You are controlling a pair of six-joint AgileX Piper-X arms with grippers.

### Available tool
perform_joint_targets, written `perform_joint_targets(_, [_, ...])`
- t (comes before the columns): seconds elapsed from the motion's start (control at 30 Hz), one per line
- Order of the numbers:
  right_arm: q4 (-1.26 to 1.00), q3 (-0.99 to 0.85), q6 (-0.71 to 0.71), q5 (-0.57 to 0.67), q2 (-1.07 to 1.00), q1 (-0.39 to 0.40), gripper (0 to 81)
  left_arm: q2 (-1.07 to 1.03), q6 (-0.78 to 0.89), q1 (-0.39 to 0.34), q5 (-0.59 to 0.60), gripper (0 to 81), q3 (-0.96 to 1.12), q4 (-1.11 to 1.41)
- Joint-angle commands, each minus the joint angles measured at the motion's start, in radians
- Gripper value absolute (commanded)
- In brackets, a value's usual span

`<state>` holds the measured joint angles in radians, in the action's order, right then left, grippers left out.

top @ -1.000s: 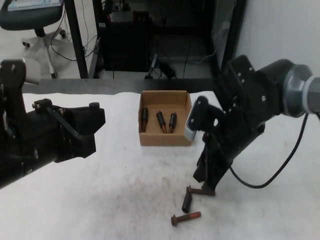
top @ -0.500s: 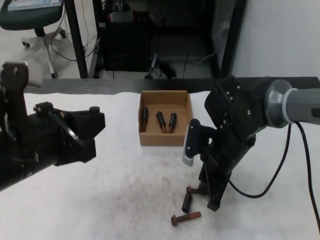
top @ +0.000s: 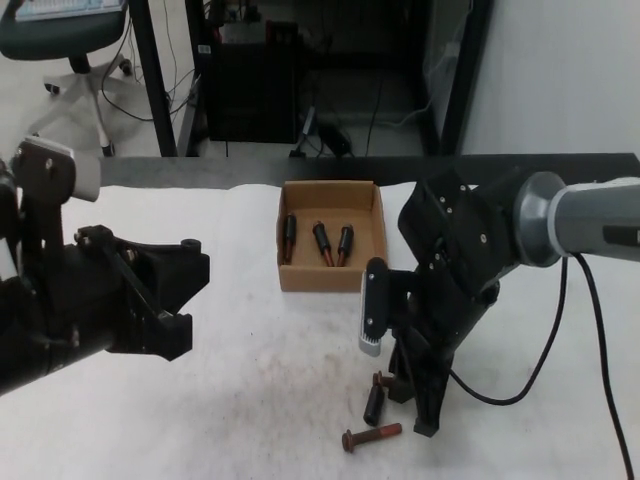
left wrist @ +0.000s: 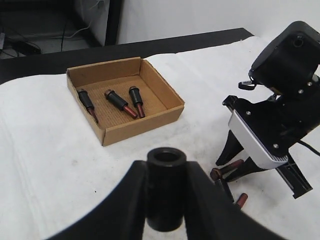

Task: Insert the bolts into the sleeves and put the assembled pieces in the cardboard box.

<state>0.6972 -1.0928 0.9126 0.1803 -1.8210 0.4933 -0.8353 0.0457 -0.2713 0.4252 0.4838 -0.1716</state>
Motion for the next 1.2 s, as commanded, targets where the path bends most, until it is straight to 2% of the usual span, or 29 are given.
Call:
perform_joint_targets(0.0, [-0.045,-0.005,0.034,0.012,0.0,0.029,29.1,0.009,-0.001,0.0,-0.005,0.0,0.002,0.008])
perform_joint_targets(0.23, [-0.04,-0.005,0.034,-0.056,-0.018,0.043,28.9,0.009,-0.001,0.0,-0.005,0.0,0.002,0.008])
perform_joint_targets(0.47, [0.027,-0.004,0.06,-0.123,-0.025,0.043,23.7,0.009,-0.001,0.0,-0.005,0.0,0.002,0.008])
perform_joint_targets(0.73, [0.02,-0.004,0.086,-0.134,-0.025,0.043,23.7,0.009,-0.001,0.0,-0.005,0.0,0.002,0.008])
perform_joint_targets(0.93, [0.026,-0.004,0.086,-0.258,-0.025,0.041,23.7,0.009,-0.001,0.0,-0.005,0.0,0.002,0.008])
perform_joint_targets(1.17, [0.023,-0.004,0.086,-0.203,-0.025,0.044,23.7,0.009,-0.001,0.0,-0.005,0.0,0.002,0.008])
